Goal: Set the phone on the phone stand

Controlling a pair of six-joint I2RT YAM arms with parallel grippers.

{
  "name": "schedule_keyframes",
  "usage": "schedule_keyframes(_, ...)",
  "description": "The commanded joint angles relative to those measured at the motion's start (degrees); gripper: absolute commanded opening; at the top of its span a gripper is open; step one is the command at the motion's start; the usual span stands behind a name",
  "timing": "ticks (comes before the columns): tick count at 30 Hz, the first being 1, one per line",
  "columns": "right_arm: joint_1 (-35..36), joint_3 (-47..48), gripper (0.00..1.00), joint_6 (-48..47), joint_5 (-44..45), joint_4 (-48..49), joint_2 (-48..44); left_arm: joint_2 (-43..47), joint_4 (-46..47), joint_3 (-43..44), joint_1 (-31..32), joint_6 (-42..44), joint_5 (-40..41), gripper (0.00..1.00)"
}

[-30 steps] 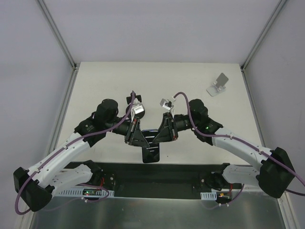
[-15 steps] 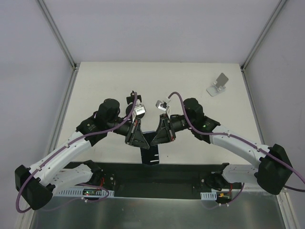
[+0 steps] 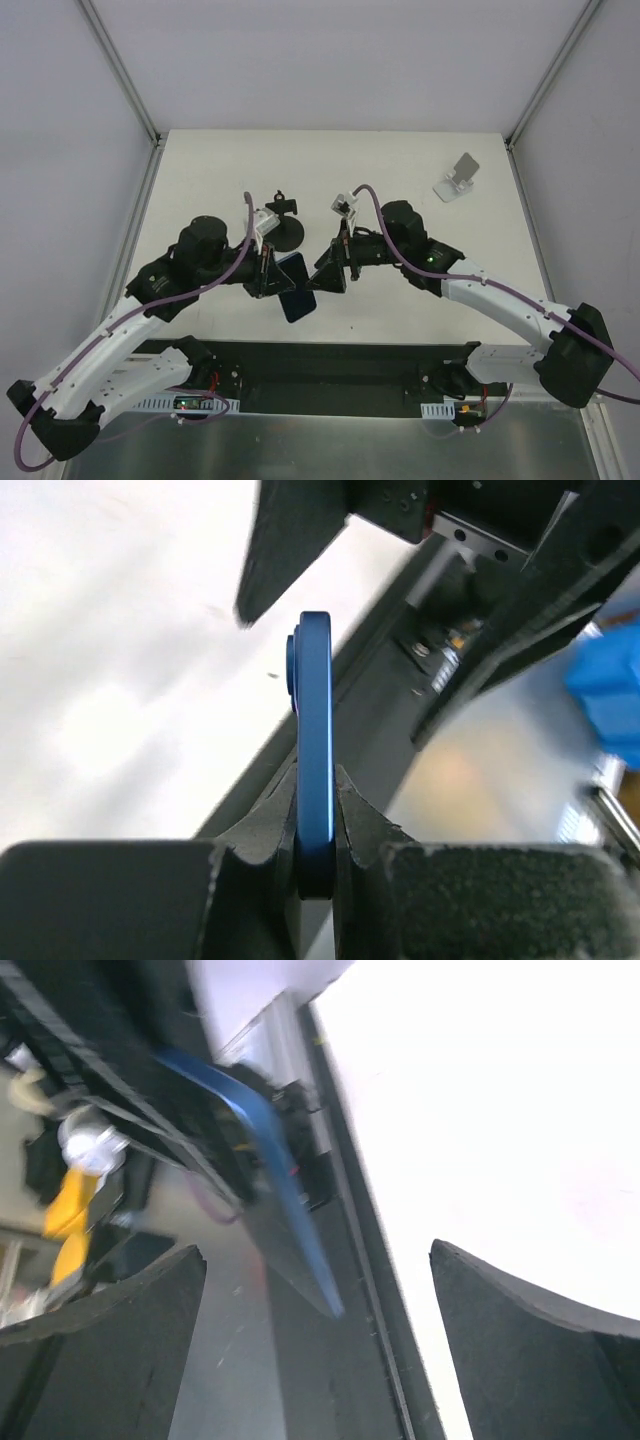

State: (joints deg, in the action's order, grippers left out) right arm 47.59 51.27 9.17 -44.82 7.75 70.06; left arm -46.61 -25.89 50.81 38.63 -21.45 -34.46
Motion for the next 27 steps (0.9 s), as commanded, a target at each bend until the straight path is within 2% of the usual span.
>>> schedule_keyframes(1, -2.1, 0.9, 0.96, 2.5, 18.1, -2.0, -1.9, 6.3, -10.9, 5.7, 0.2, 4.0, 25.3, 0.00)
schedule_keyframes(3, -3.6, 2.3, 0.96, 4.1, 20.3, -2.0, 0.5, 8.6, -16.0, 6.0, 0.2, 4.2, 31.4, 0.00)
schedule_keyframes(4, -4.3, 3.0, 0.96, 5.0, 20.9, -2.1, 1.6, 9.3, -17.3, 6.0, 0.3, 4.1, 37.3, 0.00)
schedule_keyframes(9, -7.0, 9.2, 0.96, 13.1, 24.4, -2.4, 12.0, 14.7, -21.3, 5.0, 0.2, 4.1, 47.2, 0.00)
schedule_keyframes(11, -7.3, 14.1, 0.98, 14.7, 22.1, -3.0, 18.1, 16.4, -21.3, 4.7, 0.2, 3.0, 49.9, 0.00)
schedule_keyframes(13, -7.3, 18.3, 0.89, 15.4, 19.6, -1.3, 21.9, 17.6, -21.1, 4.6, 0.2, 2.7, 50.2, 0.00)
schedule_keyframes(16, -7.3, 20.2, 0.82, 17.0, 17.7, 2.6, 26.6, 17.5, -21.0, 4.9, 0.2, 2.4, 48.5, 0.00)
schedule_keyframes(18, -7.3, 21.8, 0.71, 16.8, 15.0, 4.3, 28.9, 17.5, -20.1, 4.3, 0.2, 2.9, 44.4, 0.00)
schedule_keyframes(21, -7.1, 21.7, 0.69, 14.8, 13.6, 4.6, 29.9, 17.0, -16.0, 3.2, 0.2, 5.5, 39.9, 0.00)
schedule_keyframes(27, -7.7, 20.3, 0.73, 10.3, 14.4, 3.9, 28.4, 12.3, -8.8, 3.3, 0.1, 13.1, 37.9, 0.00)
